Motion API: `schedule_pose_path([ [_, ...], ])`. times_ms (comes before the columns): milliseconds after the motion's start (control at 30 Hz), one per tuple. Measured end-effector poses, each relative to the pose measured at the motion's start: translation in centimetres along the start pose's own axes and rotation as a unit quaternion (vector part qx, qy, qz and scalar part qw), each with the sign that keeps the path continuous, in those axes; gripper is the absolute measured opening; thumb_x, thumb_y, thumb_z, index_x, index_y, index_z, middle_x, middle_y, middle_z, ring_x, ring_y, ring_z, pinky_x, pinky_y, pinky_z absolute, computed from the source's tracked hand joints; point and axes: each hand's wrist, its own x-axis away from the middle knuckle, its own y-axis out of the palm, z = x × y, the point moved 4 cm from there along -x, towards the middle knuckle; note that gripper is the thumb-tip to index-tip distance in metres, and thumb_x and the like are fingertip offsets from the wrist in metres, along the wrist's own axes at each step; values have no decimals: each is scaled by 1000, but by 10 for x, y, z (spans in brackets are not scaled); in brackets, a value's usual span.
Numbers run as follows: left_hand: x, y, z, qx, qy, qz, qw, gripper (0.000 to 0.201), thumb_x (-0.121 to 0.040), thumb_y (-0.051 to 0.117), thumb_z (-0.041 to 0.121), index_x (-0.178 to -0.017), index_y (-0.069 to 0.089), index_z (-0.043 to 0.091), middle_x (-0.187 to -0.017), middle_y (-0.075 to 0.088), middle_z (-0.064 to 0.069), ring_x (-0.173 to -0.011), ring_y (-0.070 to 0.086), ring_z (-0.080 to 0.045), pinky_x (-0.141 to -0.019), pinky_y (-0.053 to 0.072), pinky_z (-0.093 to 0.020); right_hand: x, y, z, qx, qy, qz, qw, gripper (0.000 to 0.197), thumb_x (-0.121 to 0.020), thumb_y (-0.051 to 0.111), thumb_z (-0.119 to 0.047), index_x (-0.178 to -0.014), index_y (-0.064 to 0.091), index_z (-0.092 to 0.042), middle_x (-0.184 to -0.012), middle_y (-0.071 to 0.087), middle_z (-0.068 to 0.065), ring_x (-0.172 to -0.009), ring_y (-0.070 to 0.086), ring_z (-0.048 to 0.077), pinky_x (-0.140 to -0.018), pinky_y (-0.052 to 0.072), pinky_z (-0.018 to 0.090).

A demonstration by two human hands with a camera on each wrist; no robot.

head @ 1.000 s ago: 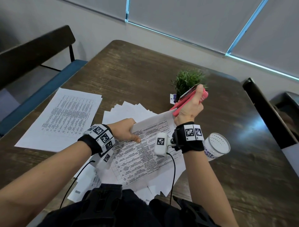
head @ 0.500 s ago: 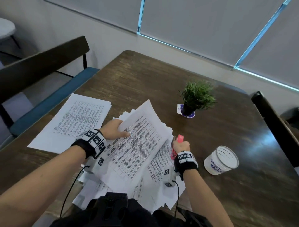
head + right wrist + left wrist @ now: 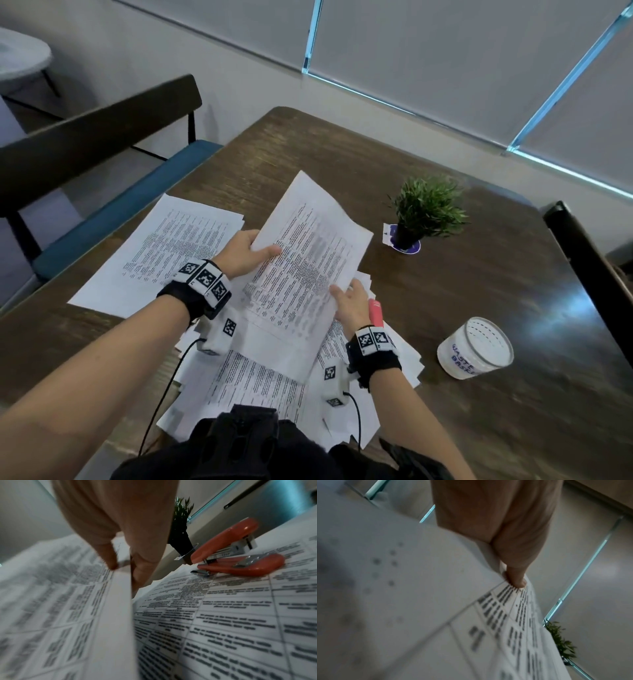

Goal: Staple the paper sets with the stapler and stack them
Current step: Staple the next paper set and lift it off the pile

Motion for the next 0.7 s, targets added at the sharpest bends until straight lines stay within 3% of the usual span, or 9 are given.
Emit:
schedule_pose_path([
  [100, 0, -3, -31, -96, -93, -90, 987, 49, -79, 75, 41, -116, 62, 12, -111, 67, -3, -104, 64, -22, -92, 51, -40, -12, -9, 4, -29, -32, 63, 997, 20, -92, 60, -20, -111, 54, -19, -108, 66, 7, -101, 65, 26, -90, 54, 48],
  [200, 10, -5, -64, -197, -141, -156, 958, 42, -86, 72, 31, -120, 59, 9, -112, 65, -1, -97, 64, -20, -80, 55, -30, -24, -14, 5, -40, -42, 79, 995, 12, -93, 59, -11, -102, 56, -18, -105, 68, 9, -98, 67, 28, -87, 55, 46],
  [267, 12, -12, -73, -176, -124, -115, 970, 38, -94, 62, 17, -130, 55, 6, -122, 62, -7, -102, 60, -19, -75, 48, -21, -34, -8, 10, -12, -19, 40, 999, 13, -90, 63, -18, -102, 60, -19, -103, 71, 8, -94, 69, 26, -83, 57, 47],
  [333, 11, -32, -78, -155, -114, -39, 981, 37, -99, 52, 12, -135, 50, 5, -132, 58, -11, -115, 56, -25, -89, 43, -28, -41, 0, 19, 35, 31, 4, 999, 11, -88, 61, -19, -98, 65, -16, -93, 72, 8, -77, 69, 23, -67, 59, 40],
  [400, 8, -61, -84, -171, -112, 31, 978, 39, -101, 47, 15, -139, 47, 6, -136, 55, -13, -121, 54, -30, -96, 41, -35, -44, 4, 29, 104, 50, 6, 993, 10, -86, 58, -17, -86, 68, -15, -82, 68, 11, -65, 60, 23, -54, 48, 30],
  [467, 6, -96, -90, -241, -111, 100, 959, 42, -102, 46, 21, -143, 45, 11, -138, 55, -11, -125, 52, -31, -101, 39, -37, -38, 5, 31, 184, 37, 23, 982, 14, -85, 59, -21, -91, 71, -16, -87, 69, 9, -77, 62, 25, -65, 50, 33],
  [567, 8, -145, -103, -316, -132, 181, 922, 40, -103, 44, 26, -142, 48, 20, -135, 58, -12, -121, 54, -35, -101, 43, -40, -30, 6, 30, 247, 7, 36, 968, 19, -90, 60, -16, -107, 68, -10, -100, 67, 6, -101, 62, 24, -97, 47, 35],
  [667, 15, -173, -115, -348, -159, 217, 898, 34, -100, 46, 23, -132, 57, 23, -116, 66, -17, -98, 62, -36, -87, 51, -41, -27, 6, 27, 273, -12, 38, 961, 18, -90, 61, -14, -107, 67, -10, -105, 70, 8, -106, 62, 25, -110, 35, 41],
  [700, 19, -178, -119, -353, -177, 221, 892, 35, -99, 49, 26, -132, 57, 23, -117, 65, -17, -98, 62, -36, -87, 51, -41, -27, 7, 27, 277, -17, 39, 960, 17, -89, 61, -14, -105, 67, -11, -105, 70, 8, -106, 62, 25, -112, 33, 43],
])
